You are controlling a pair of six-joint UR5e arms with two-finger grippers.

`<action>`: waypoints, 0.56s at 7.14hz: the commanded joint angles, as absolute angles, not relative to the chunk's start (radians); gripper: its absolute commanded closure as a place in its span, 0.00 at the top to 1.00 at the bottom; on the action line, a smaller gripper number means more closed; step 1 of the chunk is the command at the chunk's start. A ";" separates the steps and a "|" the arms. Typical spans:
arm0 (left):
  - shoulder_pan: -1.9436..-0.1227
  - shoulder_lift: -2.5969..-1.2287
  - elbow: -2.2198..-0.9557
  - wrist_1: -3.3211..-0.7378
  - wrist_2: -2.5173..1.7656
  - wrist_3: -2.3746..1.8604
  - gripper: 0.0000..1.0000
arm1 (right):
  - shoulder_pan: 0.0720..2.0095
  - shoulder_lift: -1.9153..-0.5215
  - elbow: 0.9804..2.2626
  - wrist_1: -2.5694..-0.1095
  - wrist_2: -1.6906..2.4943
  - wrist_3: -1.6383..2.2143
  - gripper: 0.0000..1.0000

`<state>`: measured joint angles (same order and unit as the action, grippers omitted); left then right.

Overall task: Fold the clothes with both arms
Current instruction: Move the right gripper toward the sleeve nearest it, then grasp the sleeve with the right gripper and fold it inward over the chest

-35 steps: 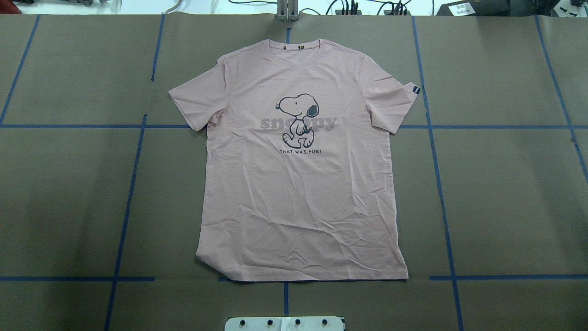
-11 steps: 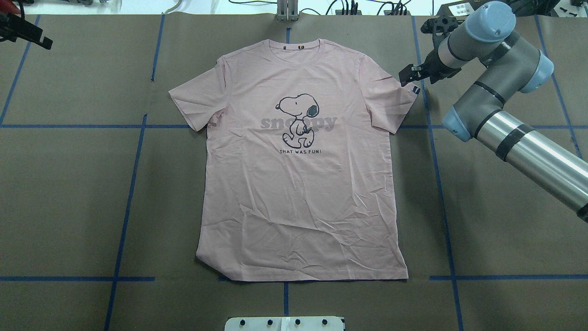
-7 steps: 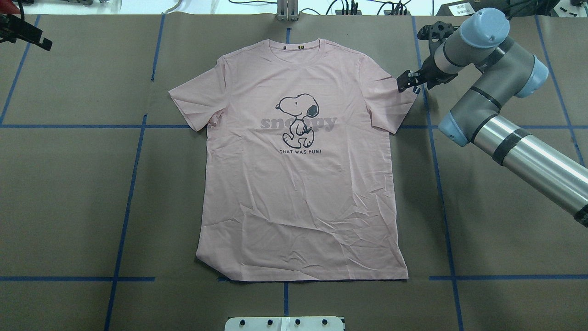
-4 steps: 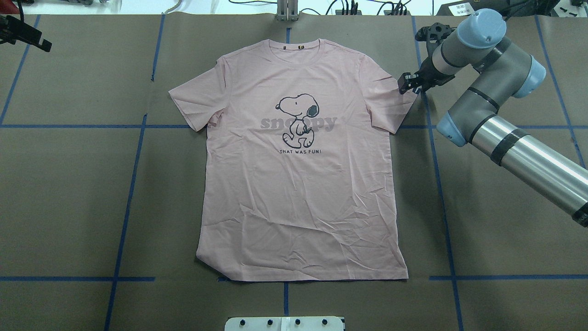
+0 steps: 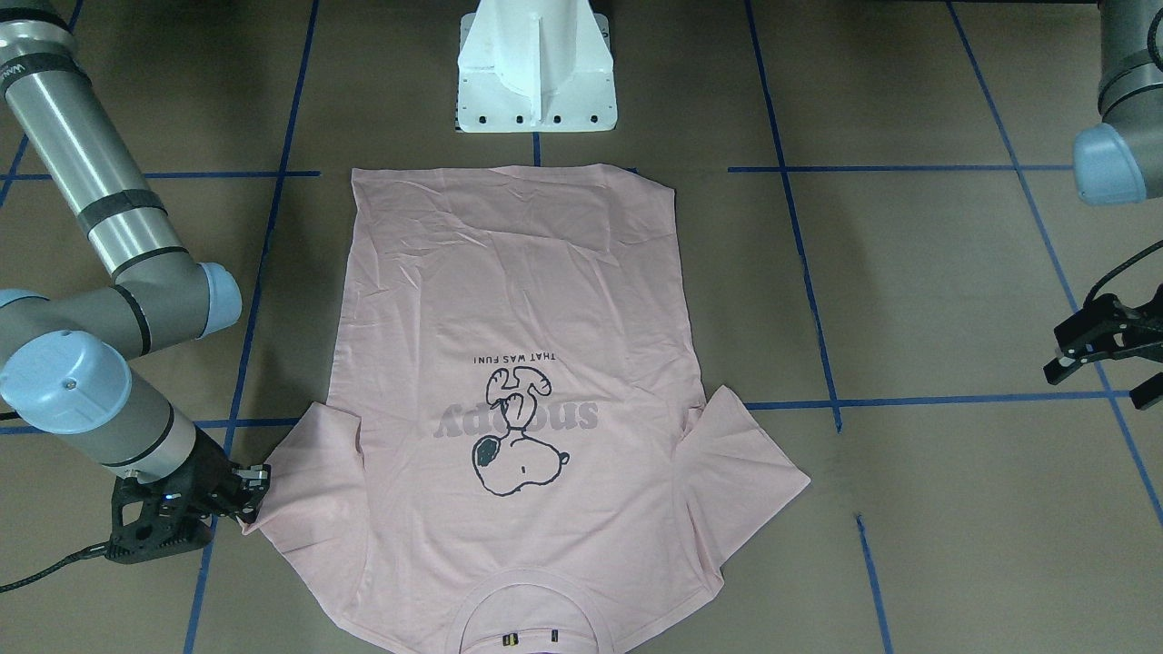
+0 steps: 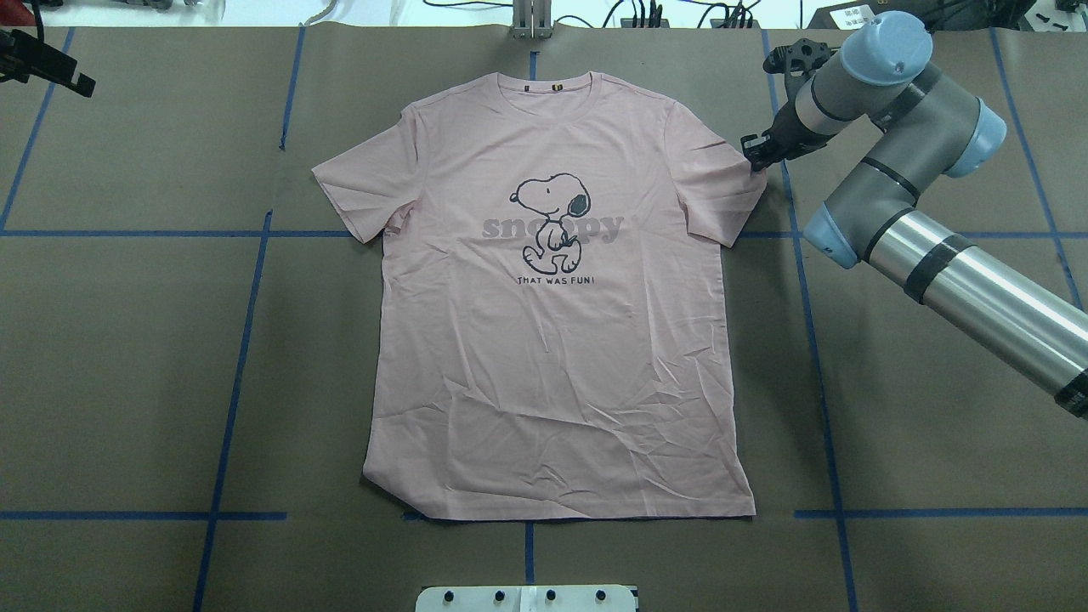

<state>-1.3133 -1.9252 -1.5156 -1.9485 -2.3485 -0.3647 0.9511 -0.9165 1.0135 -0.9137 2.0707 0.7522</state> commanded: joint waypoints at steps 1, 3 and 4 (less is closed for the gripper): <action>-1.315 -1.922 -1.516 -1.950 -2.350 -0.364 1.00 | 0.950 -0.910 1.137 -1.000 2.104 0.753 0.00; -1.316 -1.922 -1.517 -1.951 -2.353 -0.364 1.00 | 0.915 -0.913 1.259 -1.032 2.138 0.778 0.00; -1.316 -1.922 -1.516 -1.953 -2.352 -0.364 1.00 | 0.876 -0.890 1.253 -1.040 2.122 0.822 0.00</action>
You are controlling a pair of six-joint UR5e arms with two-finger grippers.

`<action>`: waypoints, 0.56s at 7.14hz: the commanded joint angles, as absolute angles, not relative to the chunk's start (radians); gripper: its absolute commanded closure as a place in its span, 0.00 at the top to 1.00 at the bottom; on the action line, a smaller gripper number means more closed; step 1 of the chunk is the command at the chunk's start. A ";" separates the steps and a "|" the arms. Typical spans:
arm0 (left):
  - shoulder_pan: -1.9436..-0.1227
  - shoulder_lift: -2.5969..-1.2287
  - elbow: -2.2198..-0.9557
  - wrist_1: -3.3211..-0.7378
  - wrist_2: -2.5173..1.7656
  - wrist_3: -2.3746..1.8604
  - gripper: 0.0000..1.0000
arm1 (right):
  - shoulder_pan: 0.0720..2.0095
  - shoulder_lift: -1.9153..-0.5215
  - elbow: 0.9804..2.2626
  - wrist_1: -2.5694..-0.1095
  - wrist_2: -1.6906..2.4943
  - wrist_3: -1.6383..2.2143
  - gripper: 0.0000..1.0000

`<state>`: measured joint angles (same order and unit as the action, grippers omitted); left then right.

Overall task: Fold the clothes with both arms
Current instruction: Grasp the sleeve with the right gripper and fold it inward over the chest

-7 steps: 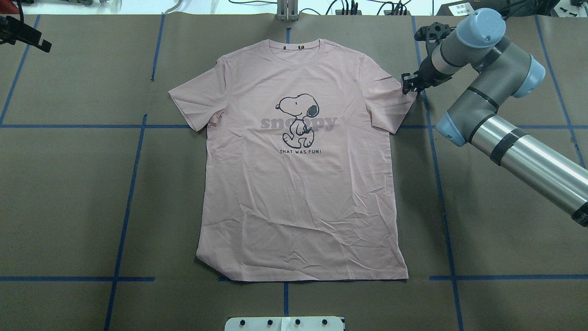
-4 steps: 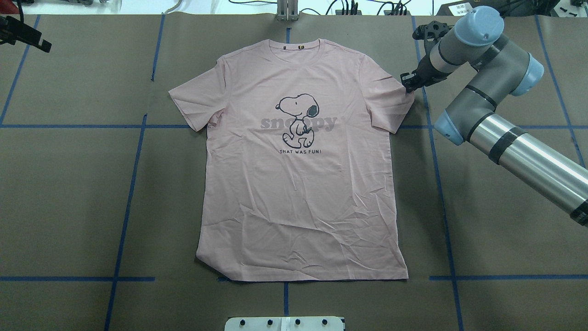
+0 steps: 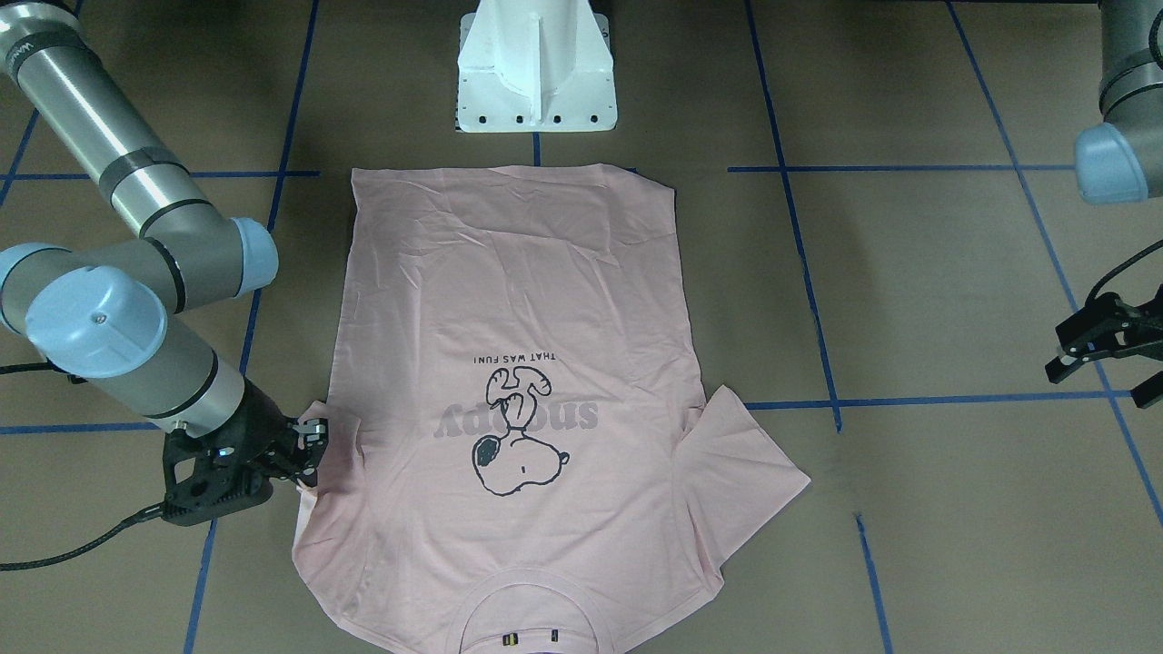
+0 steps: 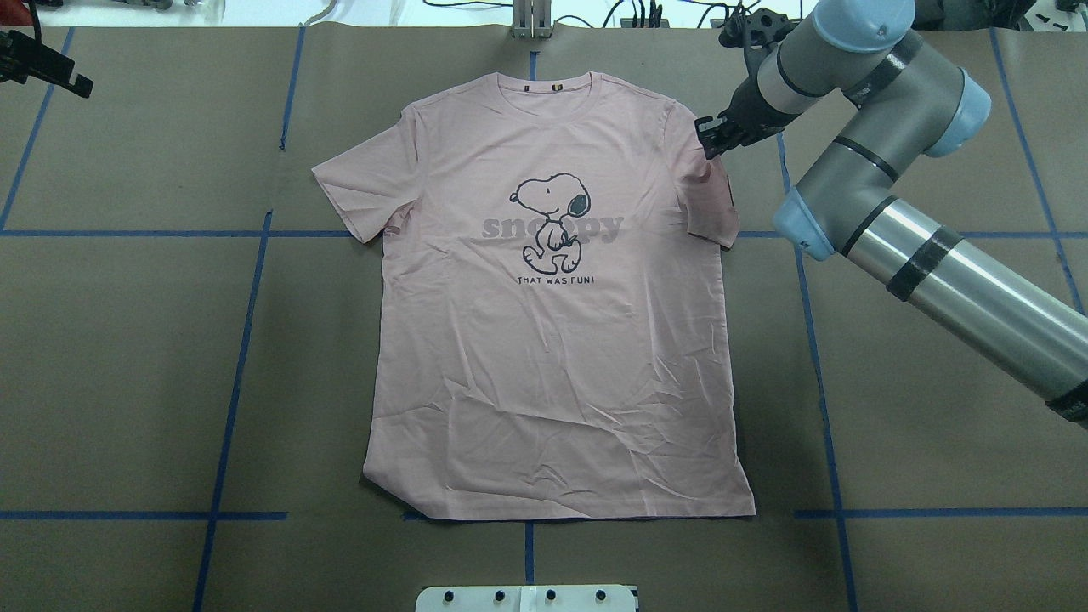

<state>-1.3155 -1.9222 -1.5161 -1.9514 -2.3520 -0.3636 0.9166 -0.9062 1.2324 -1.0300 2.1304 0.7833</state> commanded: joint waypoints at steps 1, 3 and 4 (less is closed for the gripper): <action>-1.316 -1.922 -1.519 -1.951 -2.353 -0.364 1.00 | 0.855 -0.856 1.234 -1.040 2.046 0.850 0.00; -1.316 -1.922 -1.517 -1.951 -2.352 -0.364 1.00 | 0.839 -0.706 1.047 -1.034 1.990 0.851 0.00; -1.316 -1.924 -1.517 -1.951 -2.353 -0.370 1.00 | 0.839 -0.665 1.001 -1.034 1.946 0.854 0.00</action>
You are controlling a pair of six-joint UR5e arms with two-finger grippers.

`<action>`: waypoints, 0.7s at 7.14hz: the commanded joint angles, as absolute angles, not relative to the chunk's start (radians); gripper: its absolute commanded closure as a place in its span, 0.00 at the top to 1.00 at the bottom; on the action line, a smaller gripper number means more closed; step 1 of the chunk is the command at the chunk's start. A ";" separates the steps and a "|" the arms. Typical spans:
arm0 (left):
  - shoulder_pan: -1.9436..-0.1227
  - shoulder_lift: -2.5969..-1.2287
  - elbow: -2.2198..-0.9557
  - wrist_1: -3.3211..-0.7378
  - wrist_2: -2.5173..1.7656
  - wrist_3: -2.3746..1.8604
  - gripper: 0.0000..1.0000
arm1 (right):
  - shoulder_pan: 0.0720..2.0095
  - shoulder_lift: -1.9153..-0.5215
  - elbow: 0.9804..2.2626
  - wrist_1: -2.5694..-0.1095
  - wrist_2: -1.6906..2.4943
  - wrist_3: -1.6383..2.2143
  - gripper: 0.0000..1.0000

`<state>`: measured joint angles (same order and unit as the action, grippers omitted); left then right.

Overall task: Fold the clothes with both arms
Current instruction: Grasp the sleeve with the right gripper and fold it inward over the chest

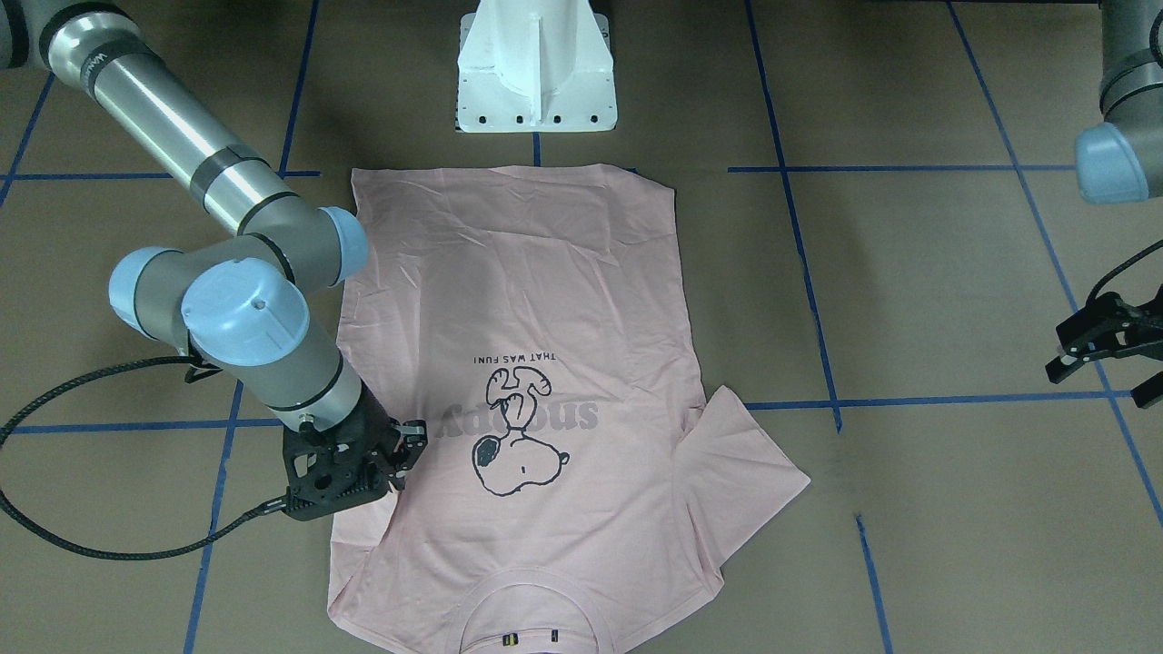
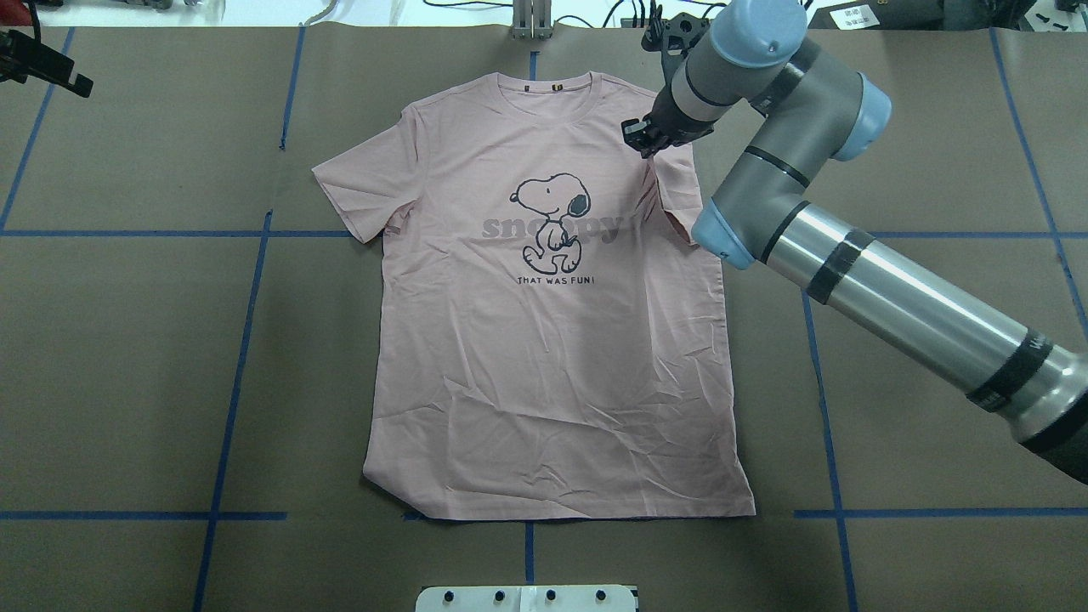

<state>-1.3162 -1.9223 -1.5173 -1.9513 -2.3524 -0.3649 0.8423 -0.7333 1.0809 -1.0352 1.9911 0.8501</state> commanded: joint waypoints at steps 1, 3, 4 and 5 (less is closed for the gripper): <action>-1.316 -1.922 -1.517 -1.953 -2.353 -0.370 1.00 | 0.839 -0.640 0.964 -1.029 1.928 0.854 0.00; -1.315 -1.927 -1.517 -1.953 -2.352 -0.373 1.00 | 0.825 -0.627 0.957 -1.026 1.925 0.854 0.09; -1.315 -1.930 -1.517 -1.951 -2.352 -0.376 1.00 | 0.819 -0.629 0.957 -1.025 1.919 0.854 0.91; -1.315 -1.933 -1.517 -1.951 -2.352 -0.377 1.00 | 0.810 -0.627 0.957 -1.016 1.902 0.856 1.00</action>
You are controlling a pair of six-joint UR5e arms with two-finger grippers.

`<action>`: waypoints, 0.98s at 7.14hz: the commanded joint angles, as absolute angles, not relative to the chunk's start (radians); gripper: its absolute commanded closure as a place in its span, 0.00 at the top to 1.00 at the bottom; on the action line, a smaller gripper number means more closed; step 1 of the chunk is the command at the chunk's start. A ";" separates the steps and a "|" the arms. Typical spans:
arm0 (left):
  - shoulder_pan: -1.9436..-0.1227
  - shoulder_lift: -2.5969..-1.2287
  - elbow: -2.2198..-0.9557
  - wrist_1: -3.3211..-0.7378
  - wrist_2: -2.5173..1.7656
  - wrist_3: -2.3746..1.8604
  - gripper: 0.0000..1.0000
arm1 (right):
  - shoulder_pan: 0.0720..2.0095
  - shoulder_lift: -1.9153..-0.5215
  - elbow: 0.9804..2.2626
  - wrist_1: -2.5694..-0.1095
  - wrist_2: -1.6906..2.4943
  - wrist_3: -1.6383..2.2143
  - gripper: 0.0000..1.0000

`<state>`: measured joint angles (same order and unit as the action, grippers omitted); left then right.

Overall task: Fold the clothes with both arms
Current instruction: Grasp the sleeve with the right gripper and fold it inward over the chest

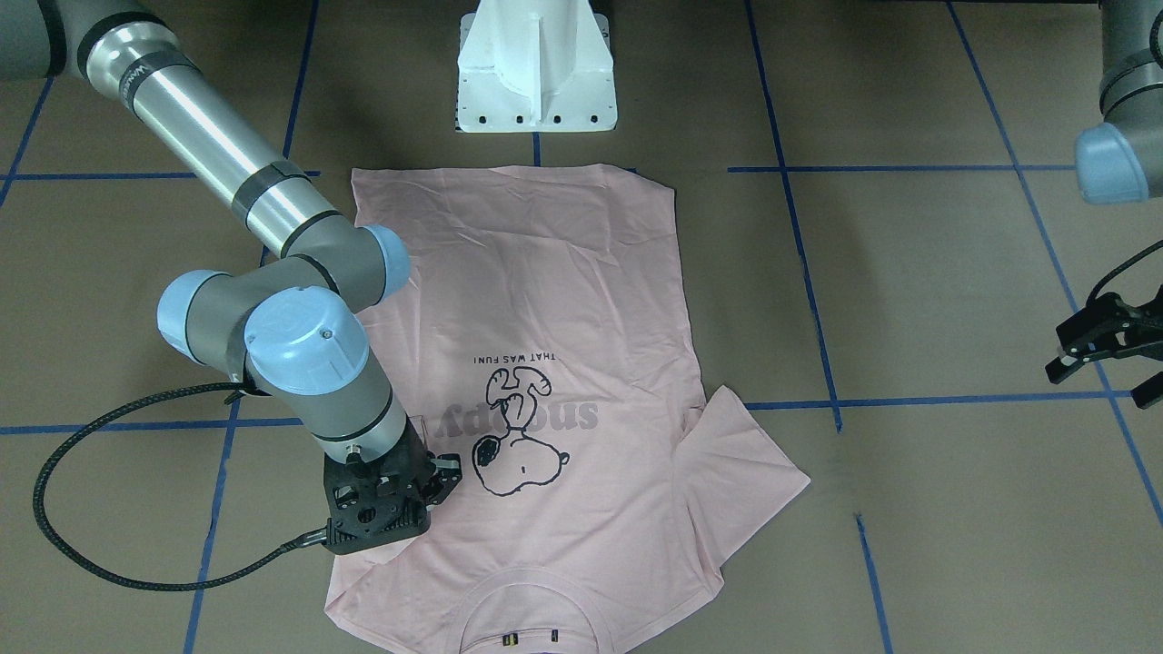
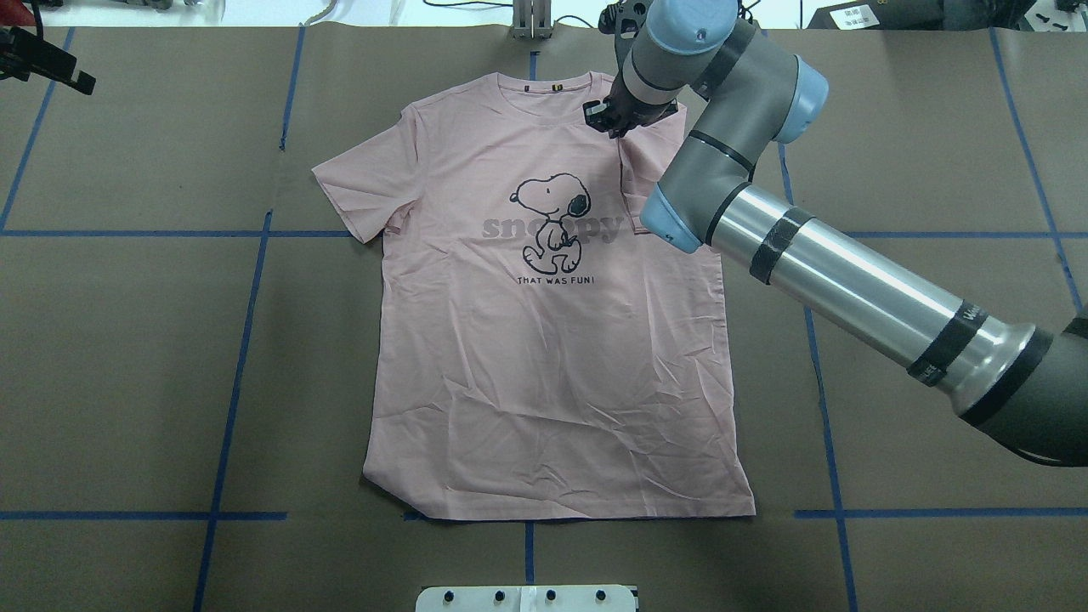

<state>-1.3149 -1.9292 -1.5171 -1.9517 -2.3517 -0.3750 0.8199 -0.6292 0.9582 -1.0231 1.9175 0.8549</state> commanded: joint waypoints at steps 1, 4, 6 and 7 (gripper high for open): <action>-1.312 -1.939 -1.511 -1.953 -2.347 -0.402 1.00 | 0.810 -0.632 0.963 -1.009 1.901 0.871 1.00; -1.151 -2.025 -1.514 -1.965 -2.172 -0.762 1.00 | 0.816 -0.698 1.209 -1.256 1.962 1.017 1.00; -0.999 -2.042 -1.508 -2.052 -2.020 -1.039 0.99 | 0.843 -0.718 1.476 -1.688 1.992 1.016 1.00; -0.942 -2.042 -1.496 -2.083 -1.928 -1.133 0.99 | 0.862 -0.806 1.635 -1.768 2.047 1.015 1.00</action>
<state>-1.0227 -2.0373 -1.5064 -2.0371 -2.0383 -0.9908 0.8389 -0.7310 1.4445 -1.6044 1.9941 1.0149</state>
